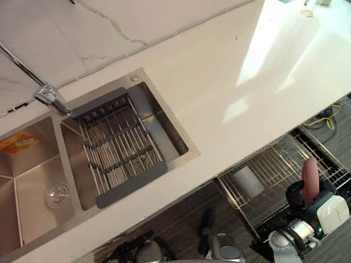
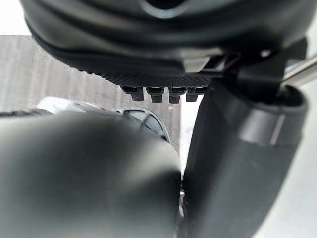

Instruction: Walk over to the sink, pick up the cup, carry it to the dishwasher, place the cup inside the dishwasher, then close the dishwasher door

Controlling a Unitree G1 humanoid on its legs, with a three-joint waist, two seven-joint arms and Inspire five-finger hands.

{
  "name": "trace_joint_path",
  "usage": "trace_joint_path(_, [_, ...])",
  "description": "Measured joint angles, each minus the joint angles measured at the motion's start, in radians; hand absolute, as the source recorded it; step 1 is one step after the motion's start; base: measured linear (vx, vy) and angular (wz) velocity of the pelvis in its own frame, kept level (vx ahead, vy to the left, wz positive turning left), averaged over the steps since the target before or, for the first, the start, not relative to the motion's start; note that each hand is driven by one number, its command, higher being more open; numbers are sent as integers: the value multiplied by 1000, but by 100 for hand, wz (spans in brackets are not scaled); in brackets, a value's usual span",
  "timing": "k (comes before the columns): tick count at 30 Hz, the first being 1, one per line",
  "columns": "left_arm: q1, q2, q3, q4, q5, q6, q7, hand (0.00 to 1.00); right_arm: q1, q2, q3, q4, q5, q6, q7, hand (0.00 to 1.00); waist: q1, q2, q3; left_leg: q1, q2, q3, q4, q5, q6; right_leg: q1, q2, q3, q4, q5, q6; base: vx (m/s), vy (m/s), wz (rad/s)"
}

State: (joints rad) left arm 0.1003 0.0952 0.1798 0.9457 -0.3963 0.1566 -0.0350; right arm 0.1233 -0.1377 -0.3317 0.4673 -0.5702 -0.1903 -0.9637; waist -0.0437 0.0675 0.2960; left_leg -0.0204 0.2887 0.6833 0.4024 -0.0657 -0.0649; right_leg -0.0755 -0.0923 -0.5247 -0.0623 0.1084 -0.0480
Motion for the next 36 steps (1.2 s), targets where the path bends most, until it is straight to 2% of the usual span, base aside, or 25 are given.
trace_joint_path(6, [-5, 3, -51, -23, -18, -73, -40, 100, -77, -36, 98, -1, -2, 49, 15, 0, 8, 6, 25, -24, -50, -21, -80, 9, 11, -76, -48, -38, 88, -35, 8, 11, 131, 17])
trace_joint_path(7, [-19, 4, -67, -25, -18, -81, -43, 100, -96, -46, 108, -1, -2, 68, 32, 0, 19, 8, 32, -34, -60, -31, -103, 9, 11, -99, -56, -40, 102, -35, 8, 1, 145, 10])
trace_joint_path(8, [-35, 4, -81, -24, -18, -83, -43, 100, -112, -59, 116, 5, 1, 86, 47, 0, 32, 12, 45, -39, -72, -46, -119, 10, 11, -113, -65, -42, 115, -35, 8, -1, 146, 10])
trace_joint_path(10, [-49, 4, -96, -26, -20, -87, -43, 100, -140, -79, 146, 32, 1, 120, 82, 0, 35, 16, 67, -41, -84, -56, -126, 10, 11, -116, -82, -50, 132, -39, 13, 8, 175, 15])
trace_joint_path(16, [-62, 5, -110, -27, -20, -86, -38, 100, -130, -99, 195, 64, 37, 169, 112, 0, 51, 18, 70, -50, -97, -77, -126, 12, 14, -121, -101, -55, 153, -44, 25, 14, 87, 7])
trace_joint_path(23, [-78, 15, -111, -35, -37, -75, -33, 100, -120, -104, 197, 86, 114, 257, 83, 0, 57, 7, 88, -65, -98, -98, -129, 12, 14, -130, -106, -61, 165, -42, 31, -17, 47, 6])
trace_joint_path(27, [-85, 22, -107, -36, -38, -73, -29, 100, -112, -103, 126, 85, 279, 279, -4, 0, 58, -7, 97, -65, -98, -96, -129, 11, 15, -131, -107, -61, 170, -42, 31, -36, 36, 2])
trace_joint_path(30, [-86, 24, -92, -41, -40, -66, -29, 100, -94, -103, 45, 75, 315, 279, -23, 0, 58, -16, 102, -64, -96, -91, -130, 5, 20, -136, -107, -57, 177, -42, 30, -43, 30, -4])
trace_joint_path(32, [-86, 24, -88, -41, -55, -59, -27, 100, -66, -103, -11, 42, 315, 263, -36, 0, 58, -20, 105, -58, -86, -73, -133, -21, 23, -148, -98, -49, 192, -44, 28, -71, 51, -14])
trace_joint_path(33, [-86, 23, -88, -41, -55, -57, -27, 100, -62, -103, -18, 29, 315, 256, -38, 100, 58, -19, 105, -54, -83, -65, -136, -31, 23, -152, -96, -45, 199, -46, 26, -77, 64, -17])
trace_joint_path(36, [-91, 22, -58, -42, -58, -52, -24, 100, -57, -85, -43, -11, 314, 229, -45, 100, 65, -29, 113, -46, -79, -45, -153, -66, 12, -173, -95, -35, 231, -49, 22, -78, 65, -11])
